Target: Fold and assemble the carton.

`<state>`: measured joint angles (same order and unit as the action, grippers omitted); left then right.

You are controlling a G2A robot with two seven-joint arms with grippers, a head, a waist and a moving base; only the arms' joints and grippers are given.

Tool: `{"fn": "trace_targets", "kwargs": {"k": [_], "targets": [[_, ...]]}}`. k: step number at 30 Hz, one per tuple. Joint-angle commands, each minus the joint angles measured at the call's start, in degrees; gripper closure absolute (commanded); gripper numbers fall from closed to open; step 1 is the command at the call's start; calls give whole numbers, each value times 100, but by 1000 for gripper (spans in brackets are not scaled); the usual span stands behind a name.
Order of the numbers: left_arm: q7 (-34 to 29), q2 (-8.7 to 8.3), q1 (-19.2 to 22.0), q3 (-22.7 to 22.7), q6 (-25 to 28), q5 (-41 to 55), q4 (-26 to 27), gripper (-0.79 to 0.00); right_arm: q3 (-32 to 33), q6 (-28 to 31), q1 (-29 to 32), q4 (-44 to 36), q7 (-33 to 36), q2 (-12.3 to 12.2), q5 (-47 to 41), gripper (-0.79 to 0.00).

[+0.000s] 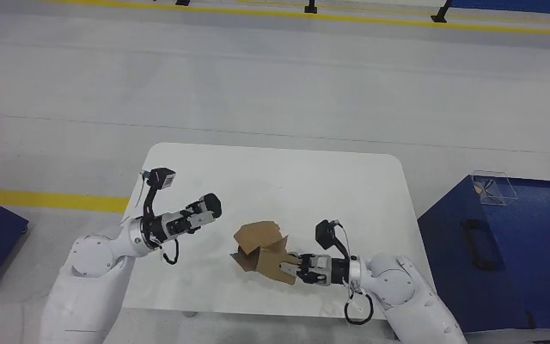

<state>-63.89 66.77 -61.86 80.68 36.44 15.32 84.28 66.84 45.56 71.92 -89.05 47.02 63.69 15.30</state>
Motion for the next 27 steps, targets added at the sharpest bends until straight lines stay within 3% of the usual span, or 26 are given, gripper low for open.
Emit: {"fn": "trace_targets", "kwargs": {"k": [1,6,14,19,27], "targets": [[152,35,119,-296,16,-382,-1,-785,31,7,48,-187,237,-41,-25,0],[92,92,418,-835,-6,-487,-154,-785,179,2,186,-636,617,-148,-230,0],[-365,166,645,-1546,-257,-30,-612,-785,408,26,285,-964,661,-261,-704,0],[-722,173,795,-1664,-332,504,-939,-785,497,-29,290,-968,591,-308,-905,0],[-571,163,816,-1609,-175,603,-928,-785,481,-106,286,-961,621,-317,-1021,0]]}}
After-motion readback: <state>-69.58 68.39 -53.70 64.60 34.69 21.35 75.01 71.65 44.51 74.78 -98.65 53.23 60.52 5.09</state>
